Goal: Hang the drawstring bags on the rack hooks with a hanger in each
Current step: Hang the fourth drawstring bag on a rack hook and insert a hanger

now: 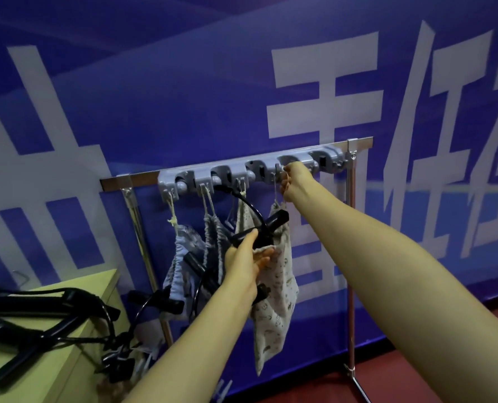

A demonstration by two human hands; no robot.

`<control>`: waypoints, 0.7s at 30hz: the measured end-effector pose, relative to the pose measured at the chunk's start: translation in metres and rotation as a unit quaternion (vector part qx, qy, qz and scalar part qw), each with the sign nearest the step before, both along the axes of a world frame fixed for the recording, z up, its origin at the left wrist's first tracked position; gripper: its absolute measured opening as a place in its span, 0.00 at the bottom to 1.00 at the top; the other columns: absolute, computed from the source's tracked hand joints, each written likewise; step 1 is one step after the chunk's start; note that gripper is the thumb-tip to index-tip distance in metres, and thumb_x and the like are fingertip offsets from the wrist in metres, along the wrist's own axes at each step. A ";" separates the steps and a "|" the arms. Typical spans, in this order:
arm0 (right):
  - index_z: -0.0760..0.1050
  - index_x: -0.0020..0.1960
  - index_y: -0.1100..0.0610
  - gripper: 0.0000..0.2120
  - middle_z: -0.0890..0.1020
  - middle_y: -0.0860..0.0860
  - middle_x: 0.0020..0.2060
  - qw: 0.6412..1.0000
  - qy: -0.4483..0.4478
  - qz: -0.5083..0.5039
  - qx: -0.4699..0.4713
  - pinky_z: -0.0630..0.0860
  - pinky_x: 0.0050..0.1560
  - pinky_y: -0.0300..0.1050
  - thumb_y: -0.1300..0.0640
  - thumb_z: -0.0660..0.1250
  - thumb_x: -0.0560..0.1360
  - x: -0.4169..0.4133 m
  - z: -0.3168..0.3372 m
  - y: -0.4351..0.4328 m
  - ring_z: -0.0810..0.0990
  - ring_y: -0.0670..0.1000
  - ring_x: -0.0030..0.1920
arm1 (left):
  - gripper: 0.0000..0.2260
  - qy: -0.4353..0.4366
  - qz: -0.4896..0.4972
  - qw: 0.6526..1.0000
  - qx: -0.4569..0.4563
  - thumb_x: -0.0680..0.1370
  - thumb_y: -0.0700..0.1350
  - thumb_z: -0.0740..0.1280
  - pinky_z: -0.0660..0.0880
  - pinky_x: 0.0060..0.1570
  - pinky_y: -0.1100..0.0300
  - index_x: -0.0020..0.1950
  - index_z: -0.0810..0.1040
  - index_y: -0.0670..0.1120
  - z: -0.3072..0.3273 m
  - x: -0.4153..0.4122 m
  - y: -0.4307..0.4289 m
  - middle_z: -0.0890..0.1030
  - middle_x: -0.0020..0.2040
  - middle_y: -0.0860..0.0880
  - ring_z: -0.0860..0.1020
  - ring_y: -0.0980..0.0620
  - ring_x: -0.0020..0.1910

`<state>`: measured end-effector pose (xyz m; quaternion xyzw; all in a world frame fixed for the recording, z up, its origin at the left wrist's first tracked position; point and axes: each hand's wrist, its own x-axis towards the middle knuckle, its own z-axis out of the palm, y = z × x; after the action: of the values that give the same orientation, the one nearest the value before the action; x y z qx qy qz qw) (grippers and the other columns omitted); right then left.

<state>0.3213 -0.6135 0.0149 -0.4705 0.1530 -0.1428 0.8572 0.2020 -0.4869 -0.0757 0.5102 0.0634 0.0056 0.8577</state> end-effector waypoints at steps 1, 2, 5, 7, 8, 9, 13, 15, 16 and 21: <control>0.65 0.31 0.56 0.14 0.66 0.50 0.21 1.000 0.003 -0.014 -0.024 0.58 0.21 0.36 0.65 0.56 0.74 -0.001 -0.007 0.001 0.61 0.48 0.20 | 0.08 0.009 0.000 1.000 -0.001 0.77 0.41 0.66 0.74 0.22 0.65 0.49 0.76 0.37 -0.001 -0.002 0.000 0.81 0.30 0.40 0.80 0.50 0.25; 0.68 0.34 0.58 0.12 0.67 0.51 0.25 0.998 0.002 -0.031 -0.062 0.59 0.24 0.39 0.65 0.57 0.76 -0.002 -0.012 0.004 0.62 0.49 0.24 | 0.09 0.014 0.003 1.000 0.004 0.77 0.41 0.66 0.73 0.21 0.65 0.52 0.75 0.36 -0.001 -0.002 0.000 0.81 0.31 0.40 0.80 0.50 0.25; 0.76 0.50 0.61 0.09 0.74 0.53 0.37 0.979 -0.024 -0.063 -0.193 0.67 0.32 0.41 0.65 0.57 0.78 -0.016 -0.035 0.020 0.69 0.50 0.33 | 0.10 0.032 -0.001 0.998 0.058 0.78 0.40 0.64 0.73 0.20 0.66 0.57 0.72 0.37 -0.004 -0.008 0.001 0.80 0.34 0.40 0.79 0.52 0.23; 0.76 0.55 0.59 0.11 0.77 0.53 0.46 0.964 -0.025 -0.073 -0.256 0.69 0.40 0.43 0.63 0.57 0.78 -0.027 -0.050 0.027 0.74 0.52 0.41 | 0.07 0.042 -0.013 0.993 0.114 0.78 0.38 0.63 0.70 0.18 0.67 0.55 0.71 0.38 -0.006 -0.013 0.002 0.80 0.35 0.40 0.79 0.51 0.24; 0.77 0.55 0.57 0.11 0.78 0.54 0.49 0.956 -0.025 -0.082 -0.280 0.70 0.41 0.45 0.62 0.58 0.78 -0.033 -0.057 0.029 0.75 0.53 0.43 | 0.05 0.047 -0.018 0.988 0.147 0.78 0.37 0.62 0.69 0.17 0.67 0.53 0.71 0.38 -0.007 -0.015 0.003 0.79 0.35 0.41 0.79 0.50 0.24; 0.76 0.54 0.57 0.10 0.79 0.55 0.51 0.949 -0.028 -0.086 -0.301 0.70 0.41 0.45 0.61 0.58 0.78 -0.039 -0.062 0.030 0.75 0.53 0.44 | 0.03 0.050 -0.021 0.982 0.182 0.79 0.36 0.60 0.68 0.17 0.68 0.51 0.71 0.39 -0.007 -0.017 0.005 0.79 0.35 0.42 0.78 0.50 0.24; 0.77 0.53 0.59 0.09 0.78 0.52 0.45 0.939 -0.046 -0.018 -0.340 0.70 0.45 0.46 0.60 0.59 0.78 -0.062 -0.071 0.037 0.74 0.52 0.44 | 0.05 0.059 -0.013 0.967 0.247 0.79 0.34 0.57 0.65 0.15 0.69 0.49 0.72 0.39 -0.001 -0.022 0.019 0.76 0.35 0.44 0.78 0.52 0.18; 0.78 0.48 0.58 0.06 0.78 0.52 0.39 0.933 -0.039 0.039 -0.355 0.71 0.45 0.46 0.59 0.62 0.76 -0.075 -0.074 0.045 0.74 0.52 0.43 | 0.07 0.062 -0.014 0.966 0.251 0.79 0.35 0.57 0.66 0.15 0.69 0.53 0.73 0.37 0.001 -0.028 0.025 0.78 0.39 0.41 0.78 0.52 0.18; 0.77 0.46 0.58 0.06 0.77 0.52 0.37 0.929 -0.033 0.064 -0.362 0.71 0.43 0.46 0.59 0.62 0.76 -0.081 -0.077 0.050 0.74 0.53 0.42 | 0.08 0.063 -0.017 0.965 0.255 0.79 0.35 0.57 0.67 0.15 0.69 0.54 0.73 0.36 0.001 -0.032 0.028 0.79 0.41 0.40 0.78 0.51 0.19; 0.76 0.46 0.59 0.07 0.78 0.57 0.43 0.910 -0.035 0.120 -0.395 0.72 0.47 0.48 0.57 0.62 0.77 -0.117 -0.088 0.076 0.76 0.53 0.46 | 0.07 0.057 0.000 0.960 0.275 0.78 0.36 0.57 0.69 0.20 0.65 0.52 0.74 0.38 0.002 -0.065 0.055 0.78 0.46 0.43 0.78 0.49 0.30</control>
<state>0.2047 -0.5378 -0.0727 -0.7802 -0.0038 -0.1039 0.6169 0.1368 -0.4319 -0.0738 0.7260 0.1081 -0.0061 0.6791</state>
